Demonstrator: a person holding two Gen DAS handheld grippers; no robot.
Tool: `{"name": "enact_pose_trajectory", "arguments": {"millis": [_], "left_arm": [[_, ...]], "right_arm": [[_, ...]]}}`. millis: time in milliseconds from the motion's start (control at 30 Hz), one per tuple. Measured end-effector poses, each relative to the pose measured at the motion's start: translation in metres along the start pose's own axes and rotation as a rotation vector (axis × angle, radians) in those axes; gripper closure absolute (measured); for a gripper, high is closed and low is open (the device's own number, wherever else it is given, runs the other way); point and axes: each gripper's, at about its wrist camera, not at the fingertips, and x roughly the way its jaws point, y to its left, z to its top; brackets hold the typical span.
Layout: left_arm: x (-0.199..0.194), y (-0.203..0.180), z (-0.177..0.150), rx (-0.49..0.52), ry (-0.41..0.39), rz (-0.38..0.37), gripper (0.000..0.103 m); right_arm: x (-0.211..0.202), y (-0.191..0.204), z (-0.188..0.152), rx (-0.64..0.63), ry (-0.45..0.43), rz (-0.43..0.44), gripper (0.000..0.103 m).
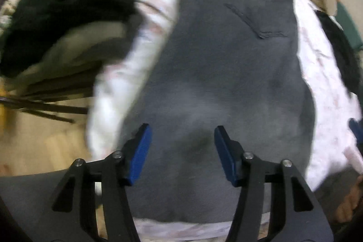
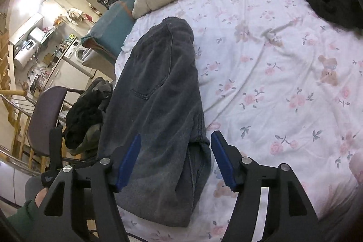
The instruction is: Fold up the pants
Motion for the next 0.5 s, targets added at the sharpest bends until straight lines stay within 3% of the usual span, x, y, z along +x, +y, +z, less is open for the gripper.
{"name": "enact_pose_trajectory", "arguments": {"millis": [67,167,233,333,433,500], "left_arm": [[-0.015,0.010,-0.003,-0.023,-0.047,0.020,0.049],[-0.035,0.027,-0.008,-0.073,-0.095,0.035,0.033],[-0.041,0.048,-0.016,-0.182,-0.086,-0.030,0.023],[-0.031,0.057,-0.025,-0.263,-0.010,-0.084,0.020],[0.003,0.052,-0.025,-0.267,0.125,-0.099,0.020],[0.012,0.046,-0.026,-0.260,0.164,-0.096,0.020]], "right_arm": [[-0.003,-0.007,0.001,0.027,-0.005,0.002,0.034],[-0.004,-0.021,0.003,0.099,0.004,0.019,0.032],[0.000,-0.029,0.002,0.142,0.031,0.030,0.032],[0.017,-0.045,-0.006,0.244,0.130,0.072,0.028],[0.047,-0.062,-0.025,0.363,0.273,0.094,0.026],[0.069,-0.066,-0.041,0.398,0.394,0.102,0.026]]}}
